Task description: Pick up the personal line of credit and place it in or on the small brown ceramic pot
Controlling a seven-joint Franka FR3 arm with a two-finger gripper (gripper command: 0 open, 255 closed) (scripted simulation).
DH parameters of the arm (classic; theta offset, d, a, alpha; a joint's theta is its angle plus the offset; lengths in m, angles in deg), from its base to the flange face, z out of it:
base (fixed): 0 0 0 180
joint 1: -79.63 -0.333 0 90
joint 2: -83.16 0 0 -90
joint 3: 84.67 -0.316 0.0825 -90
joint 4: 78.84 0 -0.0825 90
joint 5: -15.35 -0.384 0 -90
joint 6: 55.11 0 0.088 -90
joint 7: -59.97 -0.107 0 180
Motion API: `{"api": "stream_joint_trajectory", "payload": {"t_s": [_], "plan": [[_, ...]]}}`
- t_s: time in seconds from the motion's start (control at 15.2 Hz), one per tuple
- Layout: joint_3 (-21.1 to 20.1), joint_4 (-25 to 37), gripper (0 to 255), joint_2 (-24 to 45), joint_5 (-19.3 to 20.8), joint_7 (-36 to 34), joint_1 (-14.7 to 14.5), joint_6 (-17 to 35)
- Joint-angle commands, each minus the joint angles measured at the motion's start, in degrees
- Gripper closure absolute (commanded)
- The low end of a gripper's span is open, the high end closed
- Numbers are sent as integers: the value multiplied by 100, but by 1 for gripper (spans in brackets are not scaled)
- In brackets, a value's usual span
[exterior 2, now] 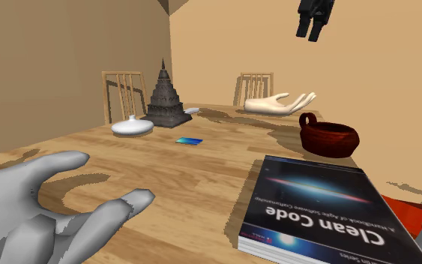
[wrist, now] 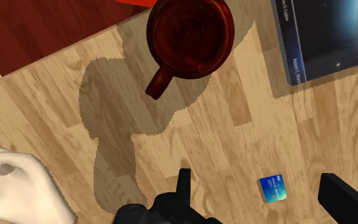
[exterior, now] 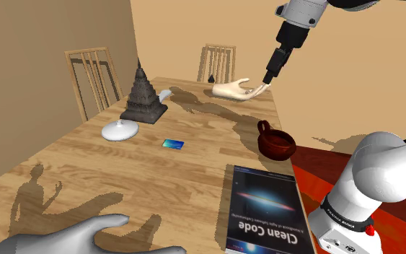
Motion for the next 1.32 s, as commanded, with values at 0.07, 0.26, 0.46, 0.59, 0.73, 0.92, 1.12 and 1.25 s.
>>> {"api": "stream_joint_trajectory", "payload": {"t_s": [0.07,0.26,0.46,0.59,0.73,0.92,1.12,1.25], "plan": [[-39,-18,0,153,-19,3,-29,160],[-159,-29,0,640,-67,14,-112,629],[-281,22,0,1165,-99,22,-188,1072],[-363,91,0,1533,-109,24,-234,1351],[-445,188,0,1913,-109,23,-277,1614],[-570,382,0,2501,-86,11,-334,1975],[-691,636,0,3105,-30,-14,-388,2292],[-770,837,0,3515,29,-41,-424,2477]]}}
